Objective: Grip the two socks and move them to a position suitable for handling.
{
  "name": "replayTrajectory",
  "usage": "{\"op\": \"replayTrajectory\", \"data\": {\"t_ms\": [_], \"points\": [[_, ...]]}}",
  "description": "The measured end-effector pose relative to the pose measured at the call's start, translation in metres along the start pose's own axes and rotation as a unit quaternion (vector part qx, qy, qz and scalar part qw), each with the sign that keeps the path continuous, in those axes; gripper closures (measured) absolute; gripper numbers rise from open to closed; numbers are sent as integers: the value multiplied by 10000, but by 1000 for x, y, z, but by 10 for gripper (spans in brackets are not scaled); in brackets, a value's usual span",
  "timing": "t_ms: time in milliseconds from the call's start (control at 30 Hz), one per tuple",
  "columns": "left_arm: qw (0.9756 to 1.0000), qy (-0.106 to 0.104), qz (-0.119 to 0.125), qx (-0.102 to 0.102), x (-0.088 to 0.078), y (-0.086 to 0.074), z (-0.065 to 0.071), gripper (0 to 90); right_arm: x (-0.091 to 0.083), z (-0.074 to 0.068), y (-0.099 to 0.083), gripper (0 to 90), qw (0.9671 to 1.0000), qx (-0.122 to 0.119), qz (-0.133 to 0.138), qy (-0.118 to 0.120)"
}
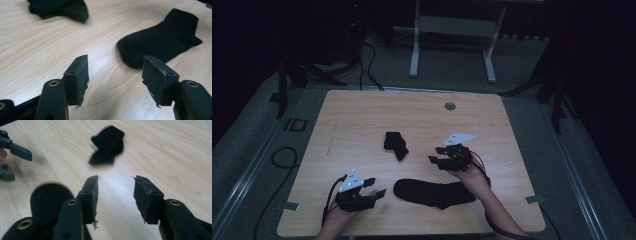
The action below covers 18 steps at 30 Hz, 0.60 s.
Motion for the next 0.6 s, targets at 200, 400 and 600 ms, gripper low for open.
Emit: {"op": "replayTrajectory", "data": {"t_ms": [200,400,600], "points": [[9996,180,185,-112,-4,0,-7,373,46,-15,45,472,9993,-260,-230,130],[9994,185,238,-150,-5,-1,-9,374,102,-34,75,414,9974,-510,-494,140],[9990,174,300,-271,-6,-1,-12,374,147,-43,83,373,9960,-500,-733,-141]]}}
Point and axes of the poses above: each handheld gripper's, and its own axes: x roughly forward along the jaws, y roughly out of its top, z roughly to its right, the point moved 3 cm from there along x, roughly forward along the jaws, and after that the axes turned 10 degrees about -y, right-handed, at the moved point
